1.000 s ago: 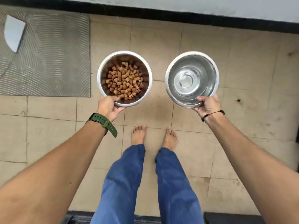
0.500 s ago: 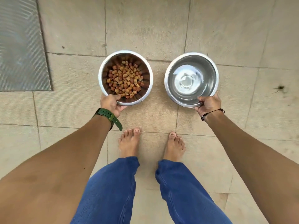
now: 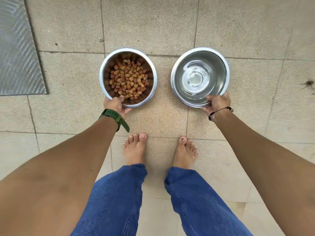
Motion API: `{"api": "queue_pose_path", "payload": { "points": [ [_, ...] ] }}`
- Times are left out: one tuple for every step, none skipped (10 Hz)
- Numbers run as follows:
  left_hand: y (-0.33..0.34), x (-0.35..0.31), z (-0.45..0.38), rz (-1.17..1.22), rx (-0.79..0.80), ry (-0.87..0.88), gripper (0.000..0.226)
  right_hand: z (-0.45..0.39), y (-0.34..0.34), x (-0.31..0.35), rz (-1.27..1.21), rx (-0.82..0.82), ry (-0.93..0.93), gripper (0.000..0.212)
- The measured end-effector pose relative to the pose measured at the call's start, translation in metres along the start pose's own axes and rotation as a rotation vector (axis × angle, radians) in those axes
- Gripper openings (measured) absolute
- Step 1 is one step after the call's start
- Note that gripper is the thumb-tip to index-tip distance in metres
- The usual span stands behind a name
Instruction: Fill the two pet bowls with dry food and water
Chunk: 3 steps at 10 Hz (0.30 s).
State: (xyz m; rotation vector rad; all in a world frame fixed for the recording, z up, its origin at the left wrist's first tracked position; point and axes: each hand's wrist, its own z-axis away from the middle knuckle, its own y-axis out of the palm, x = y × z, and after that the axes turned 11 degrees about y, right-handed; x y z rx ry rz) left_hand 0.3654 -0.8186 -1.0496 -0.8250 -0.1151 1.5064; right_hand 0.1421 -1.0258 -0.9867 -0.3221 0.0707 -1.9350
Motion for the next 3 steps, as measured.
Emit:
{"api": "queue_pose_path", "payload": {
  "points": [
    [0.002, 0.007, -0.015, 0.013, 0.022, -0.019, 0.043, 0.006, 0.001, 0.002, 0.033, -0.007, 0.012, 0.033],
    [-0.048, -0.111, 0.008, 0.382, -0.029, -0.279, 0.021, 0.024, -0.001, 0.002, 0.037, -0.006, 0.056, 0.047],
    [-0.056, -0.150, 0.044, 0.260, 0.056, -0.087, 0.018, 0.052, -0.005, 0.000, 0.065, -0.071, 0.112, 0.072]
  ]
}}
